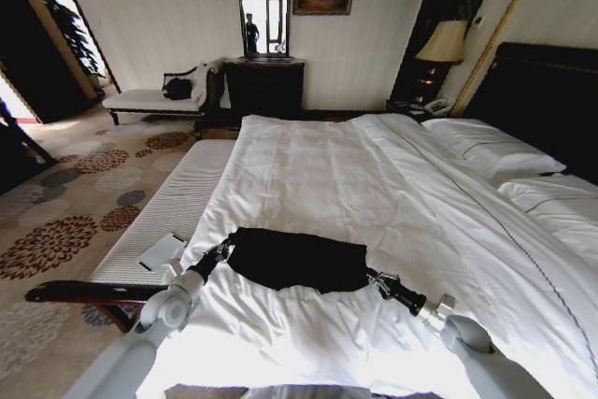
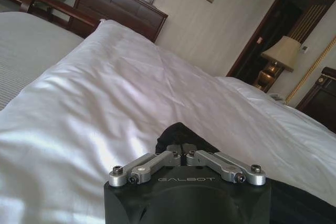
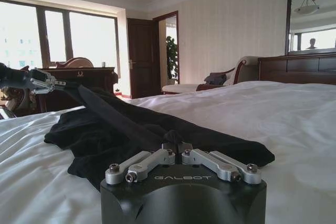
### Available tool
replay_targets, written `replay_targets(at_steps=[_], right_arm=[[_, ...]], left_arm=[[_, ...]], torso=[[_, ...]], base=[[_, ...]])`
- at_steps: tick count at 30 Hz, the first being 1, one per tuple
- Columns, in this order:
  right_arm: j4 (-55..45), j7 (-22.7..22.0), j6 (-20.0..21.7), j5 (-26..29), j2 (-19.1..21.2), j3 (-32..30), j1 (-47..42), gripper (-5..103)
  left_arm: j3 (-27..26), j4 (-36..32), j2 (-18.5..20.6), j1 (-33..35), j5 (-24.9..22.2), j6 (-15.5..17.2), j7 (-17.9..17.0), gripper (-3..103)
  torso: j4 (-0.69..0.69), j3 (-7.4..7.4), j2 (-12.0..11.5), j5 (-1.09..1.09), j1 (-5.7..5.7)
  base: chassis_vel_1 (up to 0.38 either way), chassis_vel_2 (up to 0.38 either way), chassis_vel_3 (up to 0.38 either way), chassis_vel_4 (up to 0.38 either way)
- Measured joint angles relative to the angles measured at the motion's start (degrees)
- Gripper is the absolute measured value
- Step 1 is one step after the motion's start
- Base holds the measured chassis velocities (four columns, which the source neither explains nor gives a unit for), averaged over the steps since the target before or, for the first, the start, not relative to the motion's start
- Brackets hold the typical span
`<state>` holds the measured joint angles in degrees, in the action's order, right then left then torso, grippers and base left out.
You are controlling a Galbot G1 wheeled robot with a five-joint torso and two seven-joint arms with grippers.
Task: Fold the clothes on the bed.
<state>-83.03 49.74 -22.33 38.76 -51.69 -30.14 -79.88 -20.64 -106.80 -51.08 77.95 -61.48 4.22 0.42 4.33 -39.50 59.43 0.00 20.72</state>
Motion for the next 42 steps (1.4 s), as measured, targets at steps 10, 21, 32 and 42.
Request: replay_targets(at_steps=[10,21,32,42], right_arm=[[0.4,0.1,-1.8,-2.0,-0.4,0.0,-1.5,1],[0.7,0.7,-4.7,-3.9,-1.8,-1.7,-4.2,1],[0.8,1.6,-6.9,-6.7,-3.3,-3.4,-6.6,9],[-4.0,6.6,-8.0,-6.2,-4.5,-11.6,-13.2,46]], left_arm=[[-1.5,2.3,-2.2,4.3,2.2,-1.7,0.1,0],[0.7,3.6,-2.7,1.0,3.1,-1.9,0.0,0],[0.3,1.0,-2.4,2.7,5.5,-0.7,-0.1,21],[-6.5,-4.2,-1.3,9.8,11.9,-2.2,-0.1,59]], torso=[[0.0,0.0,0.0,0.0,0.0],[0.0,0.0,0.0,0.0,0.01],[0.02,0.0,0.0,0.0,0.01],[0.0,0.0,0.0,0.0,0.01]], base=[[0.0,0.0,0.0,0.0],[0.0,0.0,0.0,0.0],[0.0,0.0,0.0,0.0],[0.0,0.0,0.0,0.0]])
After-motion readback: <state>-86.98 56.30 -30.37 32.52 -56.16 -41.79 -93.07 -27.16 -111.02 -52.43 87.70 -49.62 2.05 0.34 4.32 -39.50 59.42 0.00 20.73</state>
